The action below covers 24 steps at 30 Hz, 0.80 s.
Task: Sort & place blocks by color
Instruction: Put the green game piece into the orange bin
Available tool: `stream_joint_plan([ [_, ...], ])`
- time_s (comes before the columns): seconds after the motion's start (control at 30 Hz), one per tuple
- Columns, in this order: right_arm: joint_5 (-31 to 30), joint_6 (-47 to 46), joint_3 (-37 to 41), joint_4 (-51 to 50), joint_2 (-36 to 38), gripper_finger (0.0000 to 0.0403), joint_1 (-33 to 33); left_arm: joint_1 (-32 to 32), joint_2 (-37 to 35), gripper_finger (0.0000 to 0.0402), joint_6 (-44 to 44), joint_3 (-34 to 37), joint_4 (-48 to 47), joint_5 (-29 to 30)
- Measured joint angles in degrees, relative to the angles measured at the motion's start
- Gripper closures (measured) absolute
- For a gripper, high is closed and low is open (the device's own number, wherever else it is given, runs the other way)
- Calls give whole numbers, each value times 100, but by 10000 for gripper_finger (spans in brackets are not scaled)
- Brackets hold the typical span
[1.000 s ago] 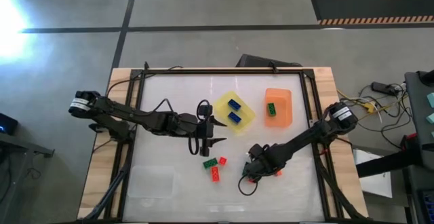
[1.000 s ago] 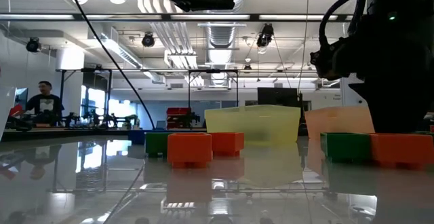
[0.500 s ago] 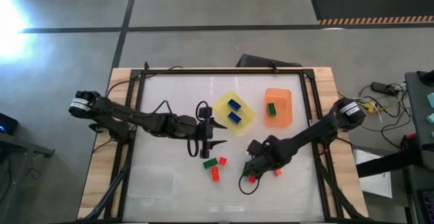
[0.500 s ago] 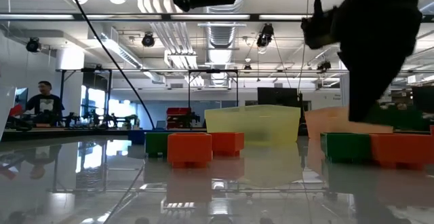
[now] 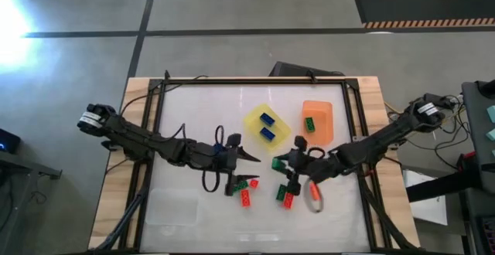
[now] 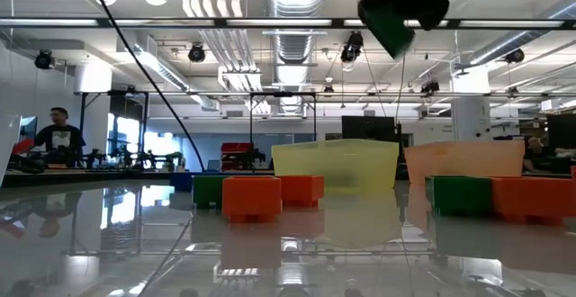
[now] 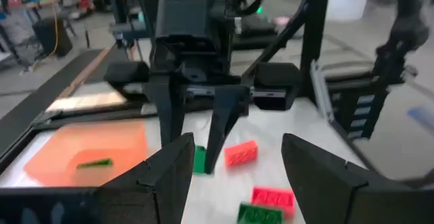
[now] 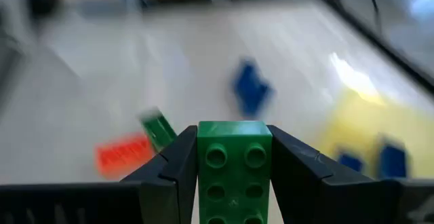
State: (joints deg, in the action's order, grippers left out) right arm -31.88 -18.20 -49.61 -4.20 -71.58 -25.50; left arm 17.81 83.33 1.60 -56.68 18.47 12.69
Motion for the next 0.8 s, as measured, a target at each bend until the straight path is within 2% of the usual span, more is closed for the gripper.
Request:
stream_joint_plan([
  [0.2, 601, 1363, 1475, 4174, 276, 268, 0, 91, 0, 194, -625, 760, 1397, 10],
  [0.33, 972, 1750, 2033, 5916, 201, 268, 4, 94, 4, 194, -882, 1257, 2486, 215],
  [0.43, 996, 1931, 2192, 6439, 132, 268, 2, 94, 4, 194, -885, 1435, 2887, 302],
  [0.6, 1004, 2050, 2163, 6552, 132, 267, 4, 94, 30, 194, -880, 1479, 3101, 448],
  [0.8, 1143, 2134, 1925, 6572, 19, 267, 3, 15, 632, 194, -831, 1269, 3773, 587],
])
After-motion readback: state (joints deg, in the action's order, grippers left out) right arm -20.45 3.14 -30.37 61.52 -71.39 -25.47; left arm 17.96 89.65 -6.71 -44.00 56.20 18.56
